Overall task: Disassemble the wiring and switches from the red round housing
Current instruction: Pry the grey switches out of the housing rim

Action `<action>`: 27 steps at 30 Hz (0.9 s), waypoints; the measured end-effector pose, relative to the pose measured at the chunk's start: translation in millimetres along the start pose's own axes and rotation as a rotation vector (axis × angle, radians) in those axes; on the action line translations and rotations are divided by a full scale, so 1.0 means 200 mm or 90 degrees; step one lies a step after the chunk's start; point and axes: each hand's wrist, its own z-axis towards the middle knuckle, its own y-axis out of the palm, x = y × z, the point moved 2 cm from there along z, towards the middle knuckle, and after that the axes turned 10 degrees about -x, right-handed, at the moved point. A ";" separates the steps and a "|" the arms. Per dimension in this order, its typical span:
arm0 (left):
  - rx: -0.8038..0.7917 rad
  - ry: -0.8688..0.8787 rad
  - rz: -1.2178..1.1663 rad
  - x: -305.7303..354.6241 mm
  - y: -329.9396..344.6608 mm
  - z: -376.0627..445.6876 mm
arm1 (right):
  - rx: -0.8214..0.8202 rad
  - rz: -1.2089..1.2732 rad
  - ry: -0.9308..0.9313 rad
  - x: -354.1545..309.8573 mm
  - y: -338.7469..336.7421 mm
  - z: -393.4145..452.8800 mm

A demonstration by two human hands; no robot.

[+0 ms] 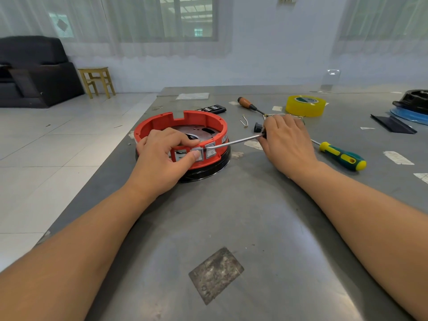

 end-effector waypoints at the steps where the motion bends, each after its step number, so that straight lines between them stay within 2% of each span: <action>1: -0.001 0.002 0.001 0.00 0.00 0.00 | 0.006 -0.002 0.003 0.00 0.01 0.01; 7: -0.019 0.018 -0.027 -0.01 0.00 -0.01 | 0.093 0.029 0.028 -0.01 0.01 0.05; 11: -0.010 0.039 -0.036 -0.02 0.00 -0.01 | 0.114 0.038 0.030 0.00 0.01 0.04; 22: -0.011 0.040 -0.027 -0.04 -0.01 -0.01 | 0.070 0.039 -0.023 0.04 -0.05 -0.10; 27: -0.008 0.044 -0.022 -0.03 -0.01 -0.01 | 0.010 0.090 0.031 0.01 -0.06 -0.20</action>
